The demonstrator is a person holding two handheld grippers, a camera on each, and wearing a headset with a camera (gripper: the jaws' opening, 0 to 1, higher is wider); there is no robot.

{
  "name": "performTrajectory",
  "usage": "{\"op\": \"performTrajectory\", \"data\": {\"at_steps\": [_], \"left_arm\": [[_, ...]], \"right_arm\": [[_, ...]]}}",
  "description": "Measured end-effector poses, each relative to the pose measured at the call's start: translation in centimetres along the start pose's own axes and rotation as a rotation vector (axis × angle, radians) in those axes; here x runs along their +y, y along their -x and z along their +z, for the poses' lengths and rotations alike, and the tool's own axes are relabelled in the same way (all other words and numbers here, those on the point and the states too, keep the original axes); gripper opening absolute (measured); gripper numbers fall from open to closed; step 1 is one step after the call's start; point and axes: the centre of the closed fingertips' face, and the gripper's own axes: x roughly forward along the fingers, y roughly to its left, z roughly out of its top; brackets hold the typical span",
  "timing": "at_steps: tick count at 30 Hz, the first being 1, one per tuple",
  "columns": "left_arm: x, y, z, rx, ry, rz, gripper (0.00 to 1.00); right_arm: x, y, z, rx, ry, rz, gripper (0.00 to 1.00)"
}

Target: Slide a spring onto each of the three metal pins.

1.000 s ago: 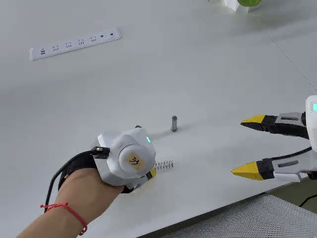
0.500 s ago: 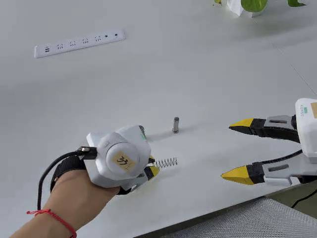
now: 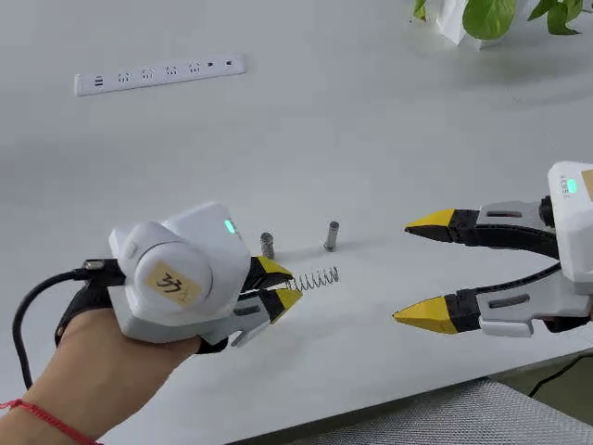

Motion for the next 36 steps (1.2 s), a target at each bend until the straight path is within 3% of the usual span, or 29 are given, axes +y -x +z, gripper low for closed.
{"op": "performTrajectory", "data": {"at_steps": [6,11,15,26,36], "left_arm": [[-0.3,1.2,1.6,-0.068,0.006,-0.007,0.07],[-0.6,2.0,2.7,-0.129,0.026,-0.013,0.07],[-0.6,2.8,3.4,-0.176,0.049,-0.014,0.07],[-1.0,4.2,4.9,-0.257,0.06,-0.031,0.07],[-1.3,4.6,5.1,-0.282,0.06,-0.041,0.07]], "right_arm": [[0.5,-0.6,2.4,-0.004,0.055,0.042,0.48],[1.5,-1.1,4.7,-0.039,0.073,0.1,0.36],[1.8,-1.4,5.7,-0.04,0.089,0.123,0.32],[2.7,-1.7,7.1,-0.023,0.123,0.188,0.18],[3.0,-1.6,7.7,-0.028,0.132,0.208,0.08]]}}
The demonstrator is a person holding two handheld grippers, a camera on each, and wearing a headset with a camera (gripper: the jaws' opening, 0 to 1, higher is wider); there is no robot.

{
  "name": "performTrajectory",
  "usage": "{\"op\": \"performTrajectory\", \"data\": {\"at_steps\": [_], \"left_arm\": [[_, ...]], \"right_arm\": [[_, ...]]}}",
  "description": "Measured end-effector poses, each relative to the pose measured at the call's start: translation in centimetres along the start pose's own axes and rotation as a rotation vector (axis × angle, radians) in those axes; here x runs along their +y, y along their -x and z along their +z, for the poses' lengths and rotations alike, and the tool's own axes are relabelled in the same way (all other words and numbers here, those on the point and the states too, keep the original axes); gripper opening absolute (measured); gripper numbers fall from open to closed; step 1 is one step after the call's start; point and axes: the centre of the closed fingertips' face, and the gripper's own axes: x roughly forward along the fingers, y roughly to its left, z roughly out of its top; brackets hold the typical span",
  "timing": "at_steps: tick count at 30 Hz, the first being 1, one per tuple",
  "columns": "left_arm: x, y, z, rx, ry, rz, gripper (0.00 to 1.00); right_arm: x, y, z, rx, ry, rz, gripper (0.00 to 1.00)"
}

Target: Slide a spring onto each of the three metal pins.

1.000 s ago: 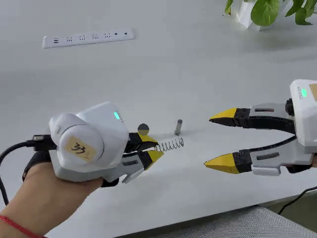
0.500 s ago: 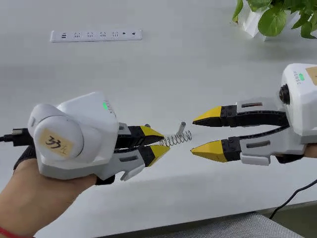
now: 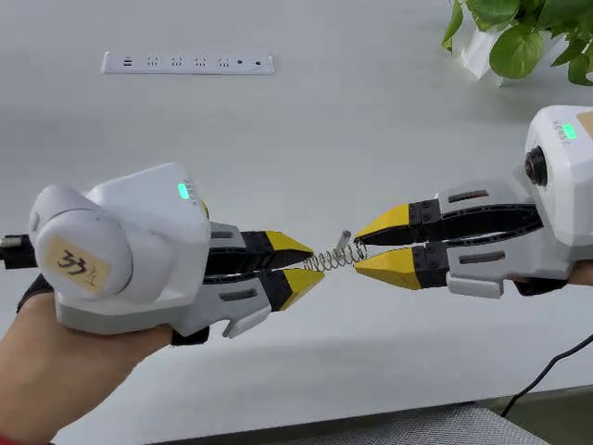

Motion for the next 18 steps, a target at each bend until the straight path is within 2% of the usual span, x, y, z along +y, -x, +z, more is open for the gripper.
{"op": "performTrajectory", "data": {"at_steps": [18], "left_arm": [[-0.58,0.11,0.07,-0.018,0.0,-0.027,0.07]], "right_arm": [[0.53,-0.03,0.6,0.016,0.015,0.025,0.06]]}}
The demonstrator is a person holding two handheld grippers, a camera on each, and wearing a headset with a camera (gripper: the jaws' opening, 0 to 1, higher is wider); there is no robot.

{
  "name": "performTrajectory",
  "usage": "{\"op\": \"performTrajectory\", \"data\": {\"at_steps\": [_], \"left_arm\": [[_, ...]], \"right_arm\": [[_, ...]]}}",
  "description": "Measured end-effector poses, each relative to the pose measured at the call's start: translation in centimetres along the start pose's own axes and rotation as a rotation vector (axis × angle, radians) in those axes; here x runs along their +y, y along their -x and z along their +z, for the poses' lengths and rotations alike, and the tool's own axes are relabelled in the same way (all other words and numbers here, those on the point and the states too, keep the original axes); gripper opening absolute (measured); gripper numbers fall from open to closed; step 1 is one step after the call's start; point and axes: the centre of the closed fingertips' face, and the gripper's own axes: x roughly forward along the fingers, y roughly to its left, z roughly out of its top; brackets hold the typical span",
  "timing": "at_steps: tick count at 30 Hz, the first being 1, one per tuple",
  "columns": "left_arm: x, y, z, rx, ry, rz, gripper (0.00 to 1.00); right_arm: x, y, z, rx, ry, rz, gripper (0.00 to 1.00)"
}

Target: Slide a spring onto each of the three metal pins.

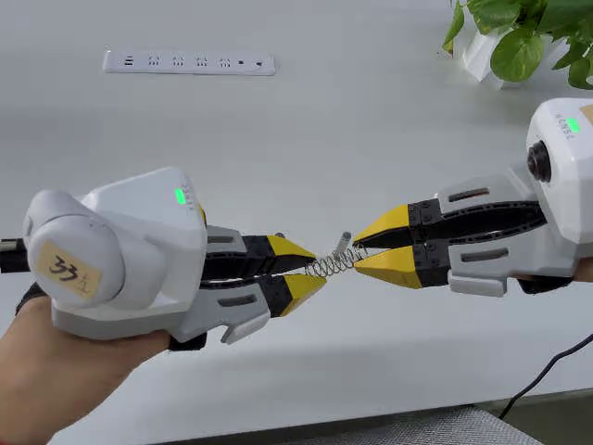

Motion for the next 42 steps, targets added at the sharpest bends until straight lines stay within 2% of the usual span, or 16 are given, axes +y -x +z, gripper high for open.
{"op": "performTrajectory", "data": {"at_steps": [13,24,42], "left_arm": [[-0.8,-0.2,0.2,-0.008,-0.013,-0.032,0.07],[-1.3,-0.3,0.4,-0.018,-0.008,-0.051,0.06],[-1.5,-0.3,0.3,-0.042,0.011,-0.048,0.06]], "right_arm": [[0.2,0.0,1.3,-0.02,0.02,0.009,0.06],[0.6,-0.3,2.1,-0.016,0.039,0.018,0.06],[0.8,-0.4,2.2,0.02,0.037,0.039,0.08]]}}
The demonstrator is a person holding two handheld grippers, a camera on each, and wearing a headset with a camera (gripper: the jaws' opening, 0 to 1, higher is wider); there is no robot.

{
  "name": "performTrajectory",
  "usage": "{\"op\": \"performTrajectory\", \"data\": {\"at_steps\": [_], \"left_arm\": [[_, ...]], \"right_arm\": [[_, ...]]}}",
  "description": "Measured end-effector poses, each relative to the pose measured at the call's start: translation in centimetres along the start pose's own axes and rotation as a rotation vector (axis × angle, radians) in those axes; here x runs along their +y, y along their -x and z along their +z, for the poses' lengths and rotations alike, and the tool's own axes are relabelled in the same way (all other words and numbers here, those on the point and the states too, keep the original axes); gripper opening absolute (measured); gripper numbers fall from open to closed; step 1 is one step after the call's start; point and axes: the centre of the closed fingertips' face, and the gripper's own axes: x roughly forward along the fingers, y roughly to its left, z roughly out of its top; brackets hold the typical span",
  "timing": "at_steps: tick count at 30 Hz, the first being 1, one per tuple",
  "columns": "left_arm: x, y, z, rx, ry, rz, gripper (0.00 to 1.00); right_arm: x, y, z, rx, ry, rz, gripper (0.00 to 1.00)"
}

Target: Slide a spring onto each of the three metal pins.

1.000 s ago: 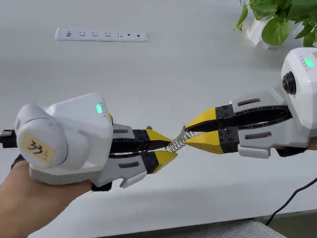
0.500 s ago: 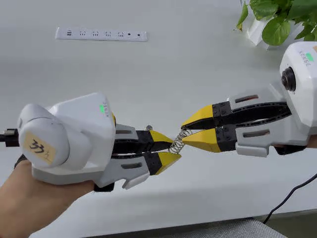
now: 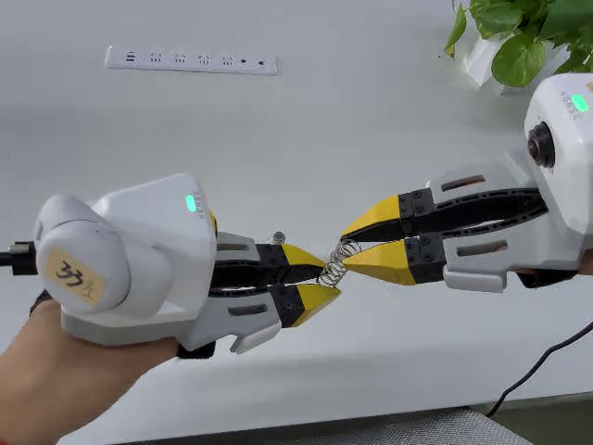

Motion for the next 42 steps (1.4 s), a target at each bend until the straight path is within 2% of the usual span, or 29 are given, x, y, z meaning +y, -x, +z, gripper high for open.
{"op": "performTrajectory", "data": {"at_steps": [4,9,12,16,21,27,31,42], "left_arm": [[0.1,0.1,0.0,0.0,0.001,0.003,0.06],[0.1,0.0,-0.1,0.003,-0.004,0.005,0.06],[0.1,-0.2,0.0,0.004,-0.008,0.007,0.06],[0.1,-0.4,-0.1,0.01,-0.012,0.008,0.06],[0.2,-0.4,-0.2,0.014,-0.012,0.012,0.06],[0.4,-0.4,-0.1,0.009,-0.011,0.014,0.06],[0.4,-0.4,-0.2,0.009,-0.013,0.014,0.06],[0.3,-0.5,-0.3,0.006,-0.01,0.007,0.06]], "right_arm": [[0.0,0.1,-0.2,0.028,0.012,0.011,0.16],[0.2,0.3,-0.1,0.113,0.073,0.063,0.19],[0.2,0.0,-0.4,0.19,0.121,0.103,0.2],[-0.1,-0.4,-0.7,0.267,0.2,0.14,0.19],[0.3,-1.0,-1.1,0.349,0.267,0.219,0.15],[0.2,-1.5,-2.1,0.437,0.328,0.264,0.13],[0.1,-1.5,-2.7,0.471,0.349,0.283,0.12],[0.4,-1.7,-2.7,0.496,0.37,0.306,0.08]]}}
